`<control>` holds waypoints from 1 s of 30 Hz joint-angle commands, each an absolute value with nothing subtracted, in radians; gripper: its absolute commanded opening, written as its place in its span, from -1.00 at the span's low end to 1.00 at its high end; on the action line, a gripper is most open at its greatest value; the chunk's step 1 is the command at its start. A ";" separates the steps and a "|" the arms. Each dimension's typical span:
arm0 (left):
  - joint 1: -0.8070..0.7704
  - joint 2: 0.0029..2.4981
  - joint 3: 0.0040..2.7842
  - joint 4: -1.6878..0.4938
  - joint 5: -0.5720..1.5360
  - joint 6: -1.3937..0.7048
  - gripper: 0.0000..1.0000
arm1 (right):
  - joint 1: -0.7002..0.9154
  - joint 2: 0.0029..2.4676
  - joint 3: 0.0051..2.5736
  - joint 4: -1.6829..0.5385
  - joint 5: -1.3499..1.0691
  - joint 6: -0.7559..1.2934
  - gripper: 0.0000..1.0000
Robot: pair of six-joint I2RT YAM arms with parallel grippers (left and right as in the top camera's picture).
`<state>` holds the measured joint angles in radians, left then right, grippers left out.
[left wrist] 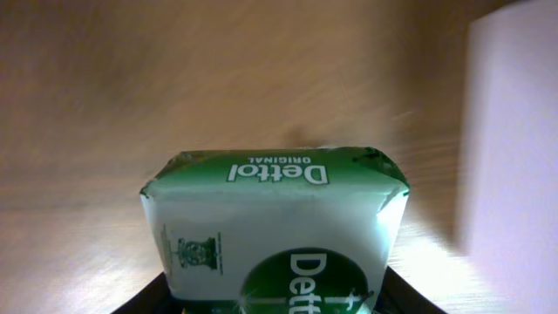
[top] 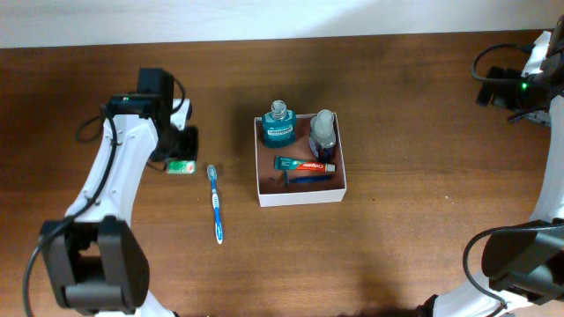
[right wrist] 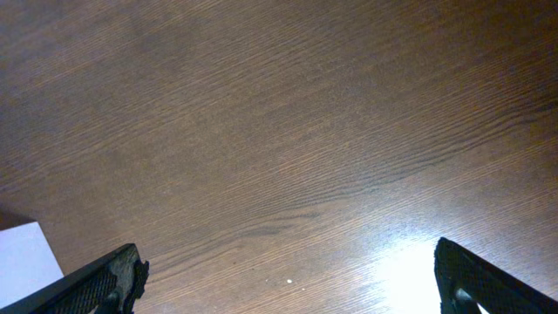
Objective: Pack container
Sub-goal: 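Carry the Dettol bar into the box's front-left and release it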
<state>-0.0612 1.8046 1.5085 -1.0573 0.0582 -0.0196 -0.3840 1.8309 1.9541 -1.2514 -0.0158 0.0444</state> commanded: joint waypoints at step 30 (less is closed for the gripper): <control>-0.563 1.825 1.535 -0.908 0.029 -0.434 -0.90 | -0.387 1.829 1.962 -1.249 -0.014 0.046 0.97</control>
<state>-0.5625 1.7832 1.5269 -0.9142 0.0620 -0.4126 -0.3840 1.8309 1.9541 -1.2518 -0.0158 0.0448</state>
